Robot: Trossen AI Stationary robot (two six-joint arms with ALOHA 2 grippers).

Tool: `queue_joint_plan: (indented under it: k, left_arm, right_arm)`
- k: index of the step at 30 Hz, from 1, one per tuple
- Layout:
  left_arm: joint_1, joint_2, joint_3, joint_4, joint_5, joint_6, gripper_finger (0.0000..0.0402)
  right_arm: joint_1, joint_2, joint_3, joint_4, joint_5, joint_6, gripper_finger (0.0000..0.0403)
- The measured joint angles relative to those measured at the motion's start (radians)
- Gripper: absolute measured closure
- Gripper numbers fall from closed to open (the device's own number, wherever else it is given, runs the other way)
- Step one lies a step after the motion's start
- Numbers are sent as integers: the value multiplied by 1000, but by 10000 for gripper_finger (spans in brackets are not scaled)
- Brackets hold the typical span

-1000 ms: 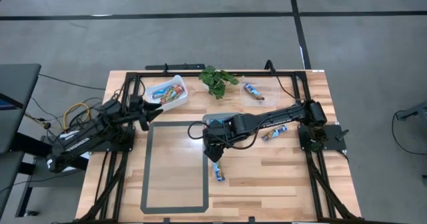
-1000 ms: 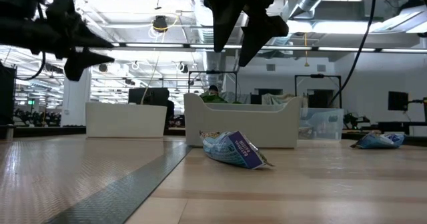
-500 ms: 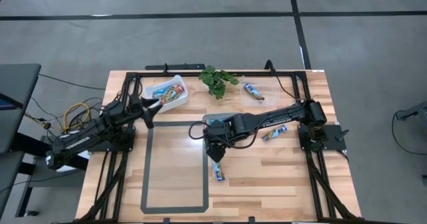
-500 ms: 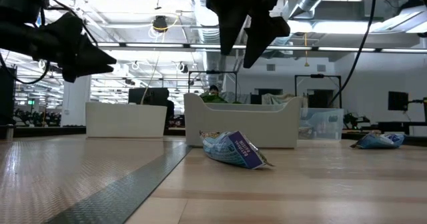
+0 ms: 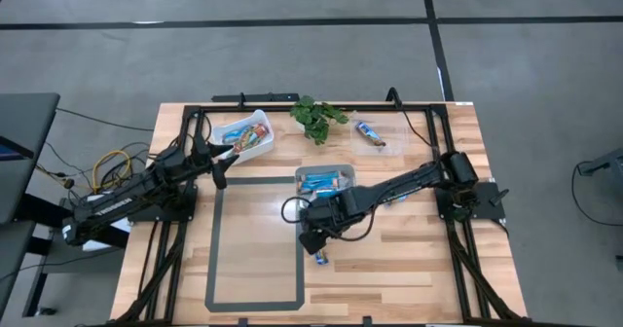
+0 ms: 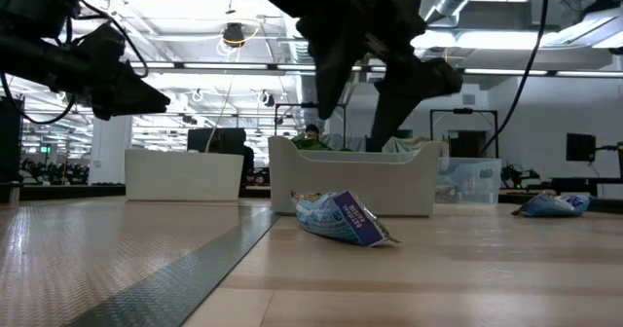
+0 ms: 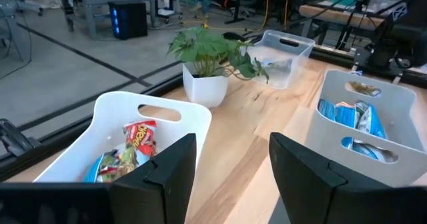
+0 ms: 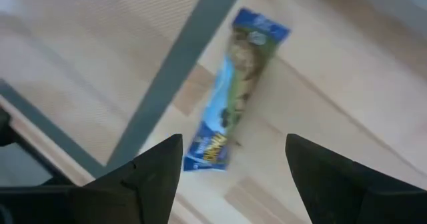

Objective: Pick and place Granola Bars by type
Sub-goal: Put the blue granola bar into the transparent bin

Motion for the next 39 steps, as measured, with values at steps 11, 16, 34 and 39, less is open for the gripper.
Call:
queue_joint_plan:
  k: [11,16,34,39]
  left_arm:
    - [0,2,-1,0,1,-20,219]
    - [0,2,-1,0,1,-13,219]
    - [1,1,-2,2,1,-20,219]
    - [1,2,-2,3,0,-17,219]
  right_arm:
    - [5,1,-135,183,20,26,143]
    - [-8,1,-168,268,24,26,143]
    - [-6,186,20,118,16,-61,183]
    - [-15,184,20,114,15,-61,269]
